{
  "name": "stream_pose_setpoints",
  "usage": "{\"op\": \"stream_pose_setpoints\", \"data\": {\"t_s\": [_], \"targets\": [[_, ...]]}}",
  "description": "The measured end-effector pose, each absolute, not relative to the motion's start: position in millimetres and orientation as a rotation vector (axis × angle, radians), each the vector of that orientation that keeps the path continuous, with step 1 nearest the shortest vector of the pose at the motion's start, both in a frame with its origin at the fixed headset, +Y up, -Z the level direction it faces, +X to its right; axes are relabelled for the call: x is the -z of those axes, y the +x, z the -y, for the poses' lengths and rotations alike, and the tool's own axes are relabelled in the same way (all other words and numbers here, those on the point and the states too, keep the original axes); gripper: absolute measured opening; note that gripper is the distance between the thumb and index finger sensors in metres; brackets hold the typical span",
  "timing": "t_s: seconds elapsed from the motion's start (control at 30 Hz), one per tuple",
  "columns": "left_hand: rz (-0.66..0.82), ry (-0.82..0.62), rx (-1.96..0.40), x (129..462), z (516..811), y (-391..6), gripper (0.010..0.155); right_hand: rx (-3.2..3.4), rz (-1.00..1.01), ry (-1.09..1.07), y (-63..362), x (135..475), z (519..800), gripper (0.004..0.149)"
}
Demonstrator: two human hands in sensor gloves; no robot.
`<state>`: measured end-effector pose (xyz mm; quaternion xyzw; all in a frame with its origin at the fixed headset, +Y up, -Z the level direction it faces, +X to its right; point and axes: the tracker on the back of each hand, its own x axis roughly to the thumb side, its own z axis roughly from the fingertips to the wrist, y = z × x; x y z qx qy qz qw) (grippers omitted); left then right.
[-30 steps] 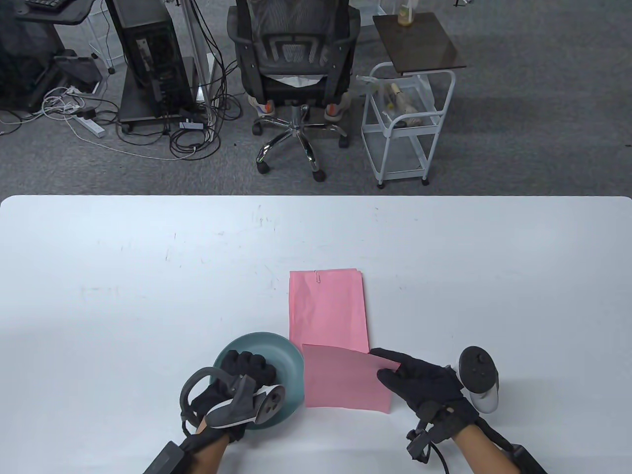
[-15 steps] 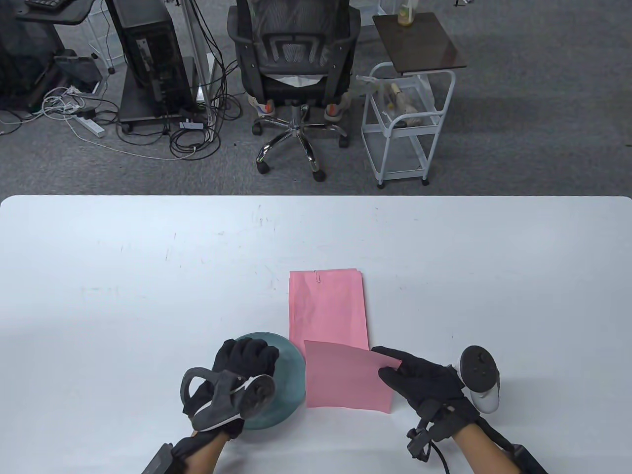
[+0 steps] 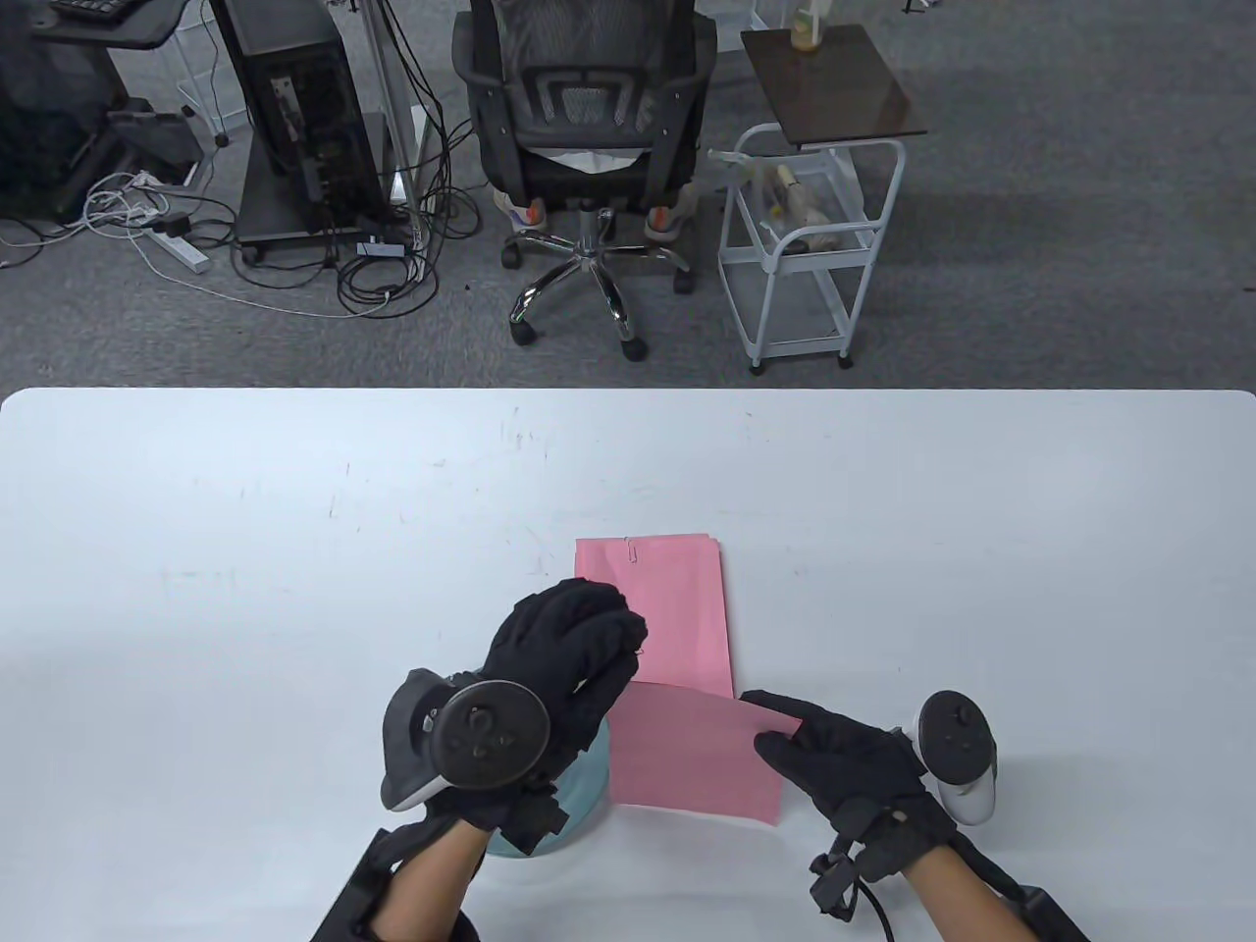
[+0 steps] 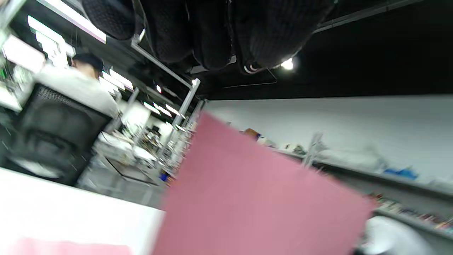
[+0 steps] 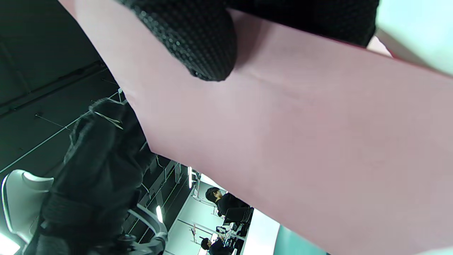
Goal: Pinch and push to attach paper clips
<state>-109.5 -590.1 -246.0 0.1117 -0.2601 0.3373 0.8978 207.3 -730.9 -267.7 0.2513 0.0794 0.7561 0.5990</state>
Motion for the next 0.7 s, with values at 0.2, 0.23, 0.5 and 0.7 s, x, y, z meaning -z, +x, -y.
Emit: {"op": "stream_pose_setpoints", "data": {"t_s": [0.2,0.23,0.5,0.7], "targets": [[0.57,0.101,-0.869,263.5,607.2,-109.6,0.038,-1.749,-0.192,0.578,206.5,267.0,731.4,0.041],[0.567,0.078,-0.873,265.2,612.1,-109.6,0.038,-1.749,-0.193,0.577,206.1,266.9,731.6,0.041],[0.552,0.043,-0.911,268.4,621.7,-111.2,0.038,-1.756,-0.191,0.574,204.3,265.6,732.2,0.042],[0.56,0.023,-0.899,267.3,625.3,-105.2,0.038,-1.763,-0.184,0.573,204.3,265.1,732.2,0.041]]}}
